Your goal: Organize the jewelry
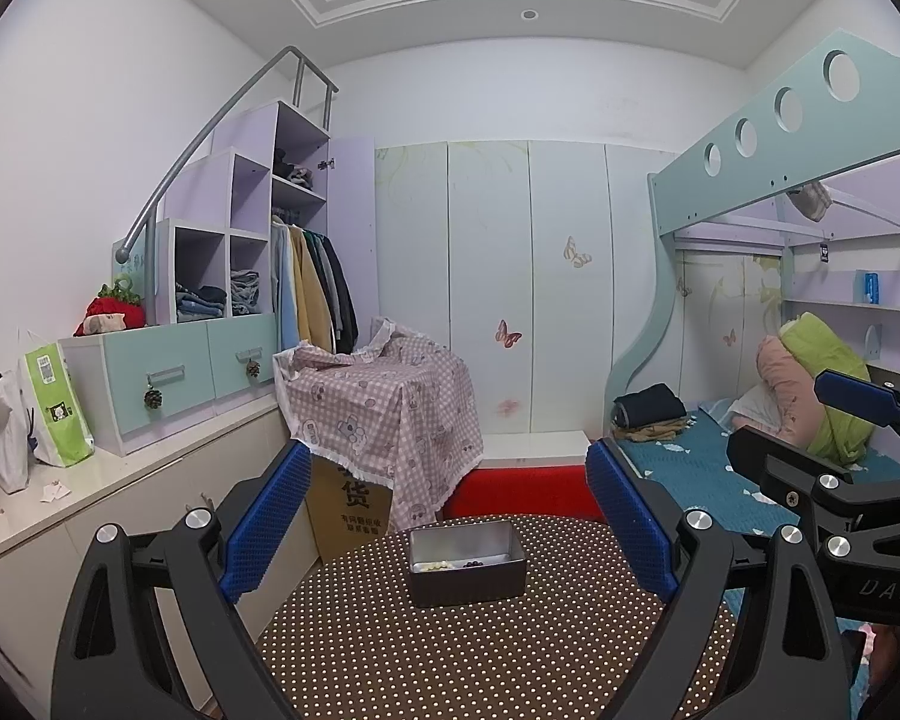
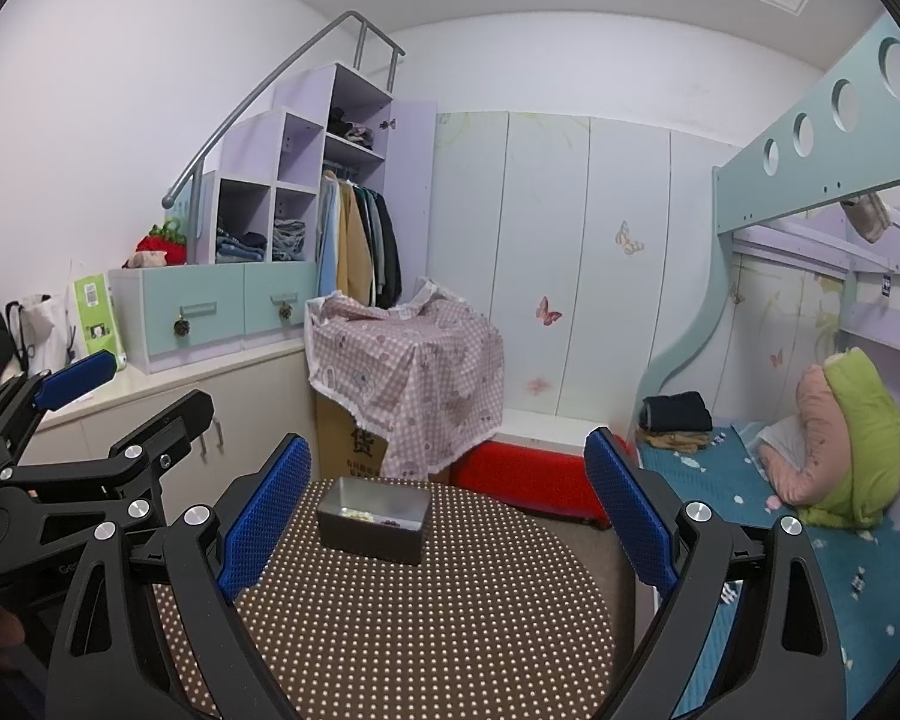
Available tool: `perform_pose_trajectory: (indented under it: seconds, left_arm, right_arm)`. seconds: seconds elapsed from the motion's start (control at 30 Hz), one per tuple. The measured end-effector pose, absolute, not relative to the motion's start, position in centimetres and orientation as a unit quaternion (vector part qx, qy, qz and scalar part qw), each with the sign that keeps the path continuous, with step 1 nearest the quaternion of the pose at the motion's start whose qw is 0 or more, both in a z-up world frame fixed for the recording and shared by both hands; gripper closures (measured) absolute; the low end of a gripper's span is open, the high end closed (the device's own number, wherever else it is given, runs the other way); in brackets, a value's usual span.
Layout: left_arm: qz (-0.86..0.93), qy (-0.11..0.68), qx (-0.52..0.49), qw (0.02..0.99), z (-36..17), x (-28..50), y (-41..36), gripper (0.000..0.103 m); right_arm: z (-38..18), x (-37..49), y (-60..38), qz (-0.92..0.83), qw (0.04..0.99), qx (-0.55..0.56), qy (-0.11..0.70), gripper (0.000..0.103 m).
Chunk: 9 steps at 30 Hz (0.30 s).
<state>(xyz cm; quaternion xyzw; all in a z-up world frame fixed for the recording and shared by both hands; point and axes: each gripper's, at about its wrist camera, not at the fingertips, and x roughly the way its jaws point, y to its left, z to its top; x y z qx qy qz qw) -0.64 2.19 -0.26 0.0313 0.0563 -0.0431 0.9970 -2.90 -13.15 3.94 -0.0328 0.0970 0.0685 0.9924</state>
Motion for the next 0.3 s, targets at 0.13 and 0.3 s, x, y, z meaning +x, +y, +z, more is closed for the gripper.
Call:
perform_pose_trajectory:
  seconds: [0.13,0.3]
  left_arm:
    - [-0.043,0.056,0.032,0.997,-0.41,-0.52,2.28,0.013]
    - [-0.043,0.059,0.034,0.997,-0.64,-0.42,2.57,0.013]
  right_arm:
    - [3.83,-2.87,-13.17,0.068,0.992,-0.033,0.098,0.013]
    - [3.12,-2.92,-13.15,0.068,0.992,-0.032,0.101,0.013]
